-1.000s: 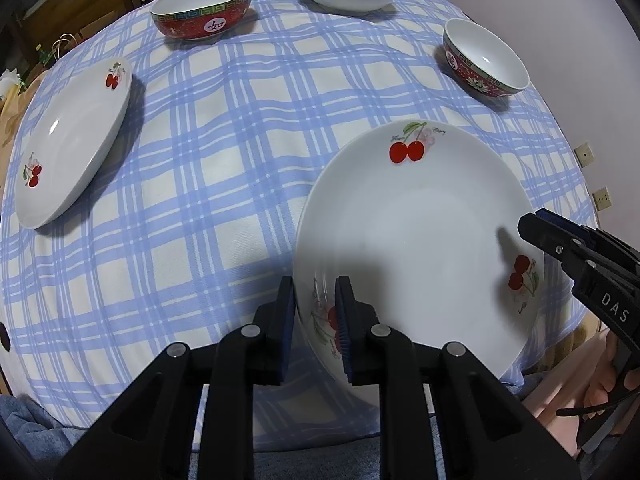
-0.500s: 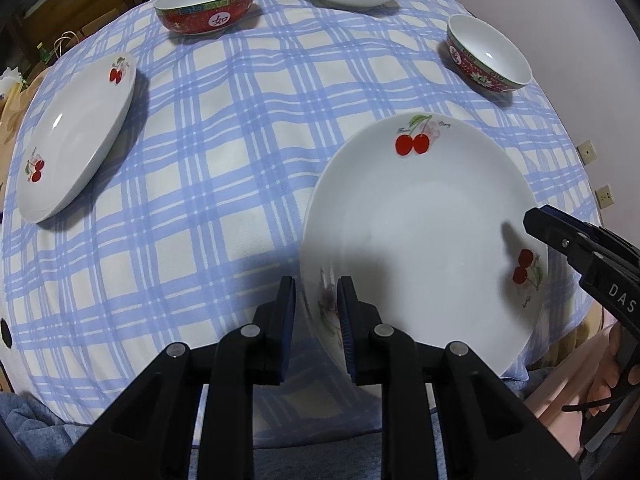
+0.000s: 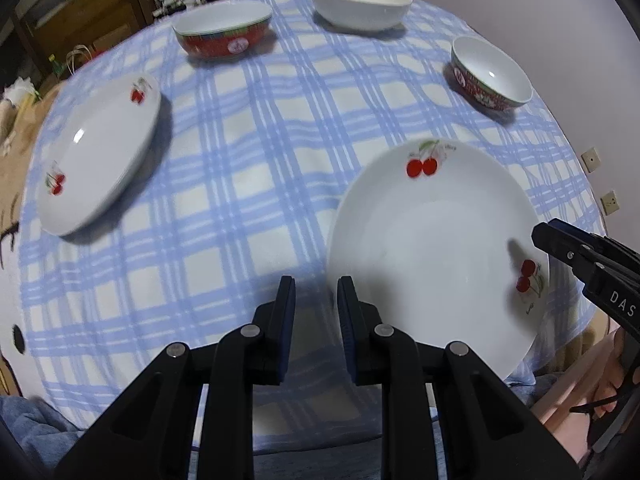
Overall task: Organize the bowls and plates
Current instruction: 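Lower the second plate onto the first plate with both grippers, then open both grippers and move them to a third cherry-print plate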
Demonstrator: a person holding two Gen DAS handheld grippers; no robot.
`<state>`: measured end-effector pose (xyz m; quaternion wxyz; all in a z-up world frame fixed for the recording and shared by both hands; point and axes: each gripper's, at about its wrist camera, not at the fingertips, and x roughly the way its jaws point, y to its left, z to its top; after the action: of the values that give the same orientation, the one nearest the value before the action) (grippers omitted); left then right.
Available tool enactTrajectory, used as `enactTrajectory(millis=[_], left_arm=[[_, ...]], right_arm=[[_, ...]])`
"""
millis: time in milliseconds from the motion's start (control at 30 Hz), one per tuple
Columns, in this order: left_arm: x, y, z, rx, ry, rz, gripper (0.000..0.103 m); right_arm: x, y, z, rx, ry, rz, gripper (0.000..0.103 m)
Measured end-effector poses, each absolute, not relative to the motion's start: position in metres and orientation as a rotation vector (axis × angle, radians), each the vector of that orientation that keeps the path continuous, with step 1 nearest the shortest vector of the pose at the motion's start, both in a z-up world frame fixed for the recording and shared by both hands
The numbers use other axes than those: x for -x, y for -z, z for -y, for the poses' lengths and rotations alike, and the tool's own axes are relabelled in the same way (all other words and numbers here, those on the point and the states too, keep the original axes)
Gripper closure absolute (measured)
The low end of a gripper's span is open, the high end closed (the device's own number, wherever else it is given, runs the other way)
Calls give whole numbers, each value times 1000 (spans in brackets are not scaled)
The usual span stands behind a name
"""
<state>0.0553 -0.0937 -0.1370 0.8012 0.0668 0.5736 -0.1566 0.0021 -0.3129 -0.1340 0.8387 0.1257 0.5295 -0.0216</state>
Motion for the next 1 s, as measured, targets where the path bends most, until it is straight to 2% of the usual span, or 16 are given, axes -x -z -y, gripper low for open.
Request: enactTrajectory(millis=[33,400,533,767,933,1000], left_arm=[[-55,134,92,-150,333,-1220,82],[-55,112,68,-116,280,-1164,82],[-60,98,56,-119,267,-1143,78],[-84,75,10,-94,179,-1133,73],[-97,52,-26,-94,97,-1078,52],[-105,46,-40,-77,79,-1071,49]], right_arm=[[-1,132,313,-264,51,-1111,61],[-3,112,306,-240,46,-1038,60],[-11,100,290,-179,33,-1006,47],[-38,92,256,-127,-39,-978,41],[-61,83,233,-107,-85,-948,40],[-73,78,223,-114,-107,-934,39]])
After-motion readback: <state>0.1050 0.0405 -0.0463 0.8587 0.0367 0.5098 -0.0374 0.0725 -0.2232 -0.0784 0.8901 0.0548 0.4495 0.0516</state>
